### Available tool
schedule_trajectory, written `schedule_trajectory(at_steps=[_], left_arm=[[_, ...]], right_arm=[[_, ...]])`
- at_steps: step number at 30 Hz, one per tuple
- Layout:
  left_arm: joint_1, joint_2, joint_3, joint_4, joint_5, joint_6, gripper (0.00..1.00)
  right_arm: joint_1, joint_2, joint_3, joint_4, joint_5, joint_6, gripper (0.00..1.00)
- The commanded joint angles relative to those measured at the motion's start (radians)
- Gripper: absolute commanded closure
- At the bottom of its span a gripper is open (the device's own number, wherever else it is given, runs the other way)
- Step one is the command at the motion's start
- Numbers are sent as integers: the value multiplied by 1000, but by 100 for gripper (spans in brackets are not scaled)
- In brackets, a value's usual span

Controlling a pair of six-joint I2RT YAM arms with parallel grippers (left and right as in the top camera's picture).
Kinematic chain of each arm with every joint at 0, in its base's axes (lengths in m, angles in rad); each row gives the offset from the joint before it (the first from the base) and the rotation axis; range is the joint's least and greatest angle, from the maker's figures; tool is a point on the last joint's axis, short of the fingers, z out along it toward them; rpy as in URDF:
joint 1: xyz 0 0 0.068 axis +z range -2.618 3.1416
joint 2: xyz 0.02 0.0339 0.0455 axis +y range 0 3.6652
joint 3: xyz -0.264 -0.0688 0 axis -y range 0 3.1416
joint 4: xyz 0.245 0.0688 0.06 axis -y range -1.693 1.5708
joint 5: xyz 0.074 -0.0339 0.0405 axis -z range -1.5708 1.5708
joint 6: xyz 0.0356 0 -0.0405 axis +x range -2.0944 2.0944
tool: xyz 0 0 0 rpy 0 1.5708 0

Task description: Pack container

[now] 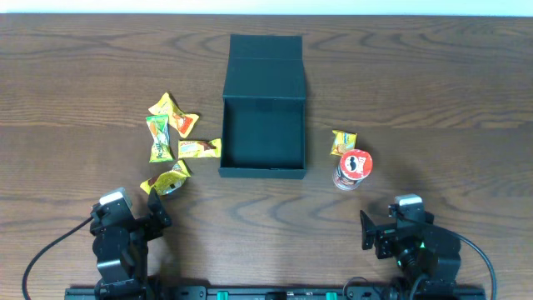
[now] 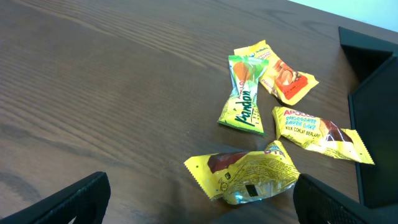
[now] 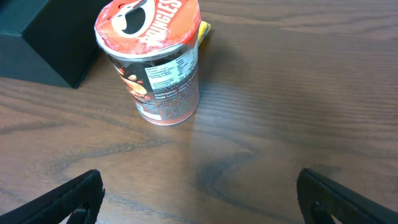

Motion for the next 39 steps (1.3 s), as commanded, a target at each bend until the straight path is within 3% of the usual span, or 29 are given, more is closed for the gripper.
schedule_trajectory(at_steps=[1, 8, 10, 14, 21, 28, 35, 39], left_arm=[[1, -6, -15, 2, 0, 7, 5], [1, -6, -15, 2, 0, 7, 5], [1, -6, -15, 2, 0, 7, 5], [1, -6, -15, 2, -1, 7, 5], [1, -6, -15, 2, 0, 8, 5], [1, -6, -15, 2, -1, 7, 5], [1, -6, -15, 2, 0, 7, 5], [1, -6, -15, 2, -1, 7, 5]], right_arm=[[8, -9, -13, -3, -5, 12, 1], [8, -9, -13, 47, -19, 47, 1], [8, -9, -13, 157, -105, 245, 1], [8, -9, -13, 283, -331, 859, 1], [8, -9, -13, 326, -206, 1319, 1], [7, 80, -2, 554, -180, 1329, 1], [-12, 492, 167, 531, -176, 1188, 1], [-37, 794, 398, 378, -171, 1041, 1]])
